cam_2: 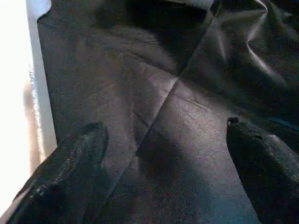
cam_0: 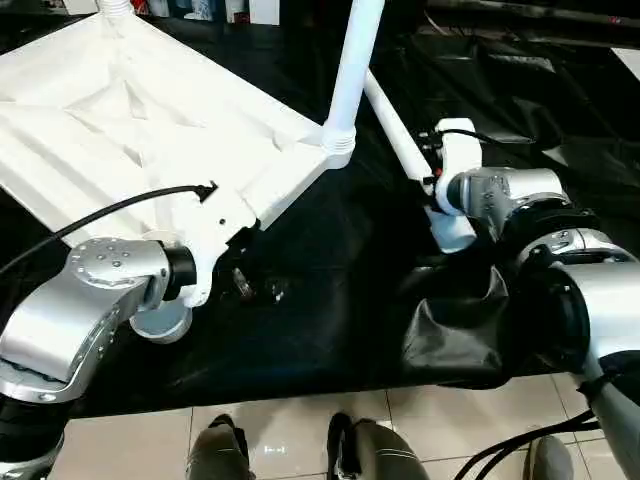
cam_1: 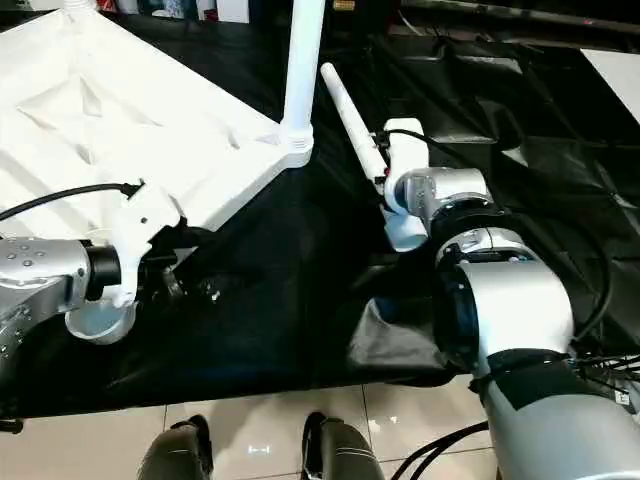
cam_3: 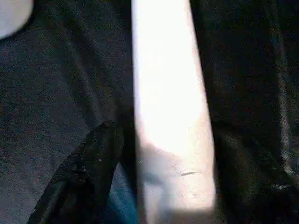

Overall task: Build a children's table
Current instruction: Pick table leg

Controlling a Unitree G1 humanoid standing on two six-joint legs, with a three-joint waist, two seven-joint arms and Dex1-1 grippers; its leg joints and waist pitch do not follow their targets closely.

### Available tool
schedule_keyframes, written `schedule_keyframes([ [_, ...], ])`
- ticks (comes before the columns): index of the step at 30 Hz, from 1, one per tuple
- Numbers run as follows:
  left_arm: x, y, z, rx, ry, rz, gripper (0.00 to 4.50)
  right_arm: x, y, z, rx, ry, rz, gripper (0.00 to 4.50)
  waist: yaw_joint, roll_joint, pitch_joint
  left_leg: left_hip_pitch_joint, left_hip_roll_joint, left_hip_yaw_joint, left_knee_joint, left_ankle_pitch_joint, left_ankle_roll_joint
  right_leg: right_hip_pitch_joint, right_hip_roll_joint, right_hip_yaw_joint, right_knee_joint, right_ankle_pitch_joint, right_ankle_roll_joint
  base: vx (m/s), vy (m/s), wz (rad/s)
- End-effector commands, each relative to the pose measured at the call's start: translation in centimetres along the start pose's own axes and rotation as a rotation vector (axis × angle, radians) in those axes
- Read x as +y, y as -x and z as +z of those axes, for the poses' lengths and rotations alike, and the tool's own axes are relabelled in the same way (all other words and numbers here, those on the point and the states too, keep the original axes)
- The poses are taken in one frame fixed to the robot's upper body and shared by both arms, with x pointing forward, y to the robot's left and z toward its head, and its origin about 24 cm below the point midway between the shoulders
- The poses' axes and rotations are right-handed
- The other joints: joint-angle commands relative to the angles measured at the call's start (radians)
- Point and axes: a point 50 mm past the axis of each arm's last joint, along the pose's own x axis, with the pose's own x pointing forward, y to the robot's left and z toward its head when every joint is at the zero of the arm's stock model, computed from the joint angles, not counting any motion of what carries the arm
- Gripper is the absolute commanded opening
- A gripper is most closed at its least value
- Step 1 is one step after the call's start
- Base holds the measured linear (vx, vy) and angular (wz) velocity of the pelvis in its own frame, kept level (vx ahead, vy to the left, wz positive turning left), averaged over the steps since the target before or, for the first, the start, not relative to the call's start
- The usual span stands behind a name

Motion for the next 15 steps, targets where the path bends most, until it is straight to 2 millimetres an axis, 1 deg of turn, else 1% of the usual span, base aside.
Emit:
schedule_keyframes([
  [1, -0.2, 0.0, 0.2, 0.012, -0.009, -0.015, 4.5, -0.8, -0.3, -2.2, 0.093, -0.01, -0.011, 2.79, 0.0, 0.006, -0.097, 0.019, 0.008, 0.012, -0.05, 0.032, 0.033, 0.086, -0.062, 0.055, -0.034, 0.096, -0.271, 0.0, 0.0, 0.0],
  [3, -0.2, -0.1, 0.2, 0.011, -0.009, -0.009, 4.5, -1.0, -0.2, -2.1, 0.085, -0.013, -0.022, 2.55, 0.0, 0.005, -0.1, 0.019, 0.009, 0.012, -0.049, 0.041, 0.039, 0.086, -0.061, 0.054, -0.033, 0.103, -0.276, 0.0, 0.0, 0.0],
  [4, -0.1, -0.2, 0.3, 0.005, -0.009, 0.003, 4.5, -1.1, -0.2, -2.0, 0.076, -0.021, -0.029, 2.44, -0.001, 0.004, -0.101, 0.019, 0.009, 0.012, -0.048, 0.042, 0.04, 0.085, -0.061, 0.054, -0.032, 0.104, -0.276, 0.0, 0.0, 0.0],
  [5, 0.0, -0.2, 0.3, 0.001, -0.009, 0.009, 4.5, -1.1, -0.2, -2.0, 0.07, -0.025, -0.033, 2.44, 0.0, 0.003, -0.102, 0.019, 0.009, 0.012, -0.047, 0.043, 0.041, 0.086, -0.061, 0.054, -0.031, 0.105, -0.276, 0.0, 0.0, 0.0],
  [6, 0.2, -0.3, 0.5, -0.015, -0.009, 0.03, 4.5, -1.3, -0.1, -1.8, 0.051, -0.043, -0.044, 2.34, 0.0, 0.002, -0.104, 0.019, 0.009, 0.013, -0.046, 0.039, 0.043, 0.086, -0.061, 0.055, -0.031, 0.101, -0.277, 0.0, 0.0, 0.0],
  [7, 0.7, -0.5, 0.9, -0.047, -0.004, 0.066, 4.5, -1.6, 0.0, -1.4, 0.017, -0.076, -0.057, 2.24, 0.001, -0.002, -0.106, 0.018, 0.008, 0.014, -0.045, 0.036, 0.042, 0.087, -0.061, 0.056, -0.032, 0.095, -0.274, 0.0, 0.0, 0.0],
  [8, 0.7, -0.5, 0.9, -0.047, -0.004, 0.066, 4.5, -1.6, 0.0, -1.4, 0.017, -0.076, -0.057, 2.13, 0.003, -0.001, -0.105, 0.02, 0.008, 0.014, -0.044, 0.031, 0.041, 0.086, -0.061, 0.056, -0.032, 0.089, -0.273, 0.0, 0.0, 0.0],
  [9, 1.0, -0.7, 1.3, -0.078, 0.007, 0.095, 4.5, -1.7, 0.1, -1.0, -0.017, -0.118, -0.059, 2.05, 0.005, 0.0, -0.108, 0.02, 0.008, 0.015, -0.043, 0.025, 0.038, 0.085, -0.06, 0.056, -0.031, 0.082, -0.271, 0.0, 0.0, 0.0],
  [11, 1.5, -0.9, 1.8, -0.121, 0.029, 0.148, 4.5, -2.0, 0.3, -0.5, -0.052, -0.17, -0.061, 1.9, 0.004, -0.004, -0.108, 0.018, 0.008, 0.014, -0.043, -0.003, 0.027, 0.086, -0.06, 0.057, -0.033, 0.059, -0.262, 0.0, 0.0, 0.0],
  [12, 1.8, -1.0, 2.0, -0.138, 0.062, 0.19, 4.5, -2.1, 0.5, -0.2, -0.073, -0.185, -0.048, 1.87, 0.004, 0.0, -0.112, 0.016, 0.007, 0.013, -0.041, -0.012, 0.024, 0.087, -0.058, 0.056, -0.032, 0.05, -0.26, 0.0, 0.0, 0.0],
  [14, 2.1, -1.4, 2.3, -0.147, 0.103, 0.224, 4.5, -2.4, 0.7, 0.3, -0.106, -0.195, -0.022, 1.87, 0.005, 0.0, -0.119, 0.015, 0.007, 0.011, -0.037, -0.018, 0.024, 0.09, -0.059, 0.055, -0.03, 0.048, -0.259, 0.0, 0.0, 0.0],
  [15, 2.2, -1.7, 2.6, -0.156, 0.108, 0.231, 4.5, -2.5, 0.9, 0.6, -0.132, -0.211, -0.006, 1.86, 0.009, 0.005, -0.125, 0.015, 0.006, 0.01, -0.035, -0.015, 0.028, 0.092, -0.061, 0.055, -0.028, 0.051, -0.261, 0.0, 0.0, 0.0],
])
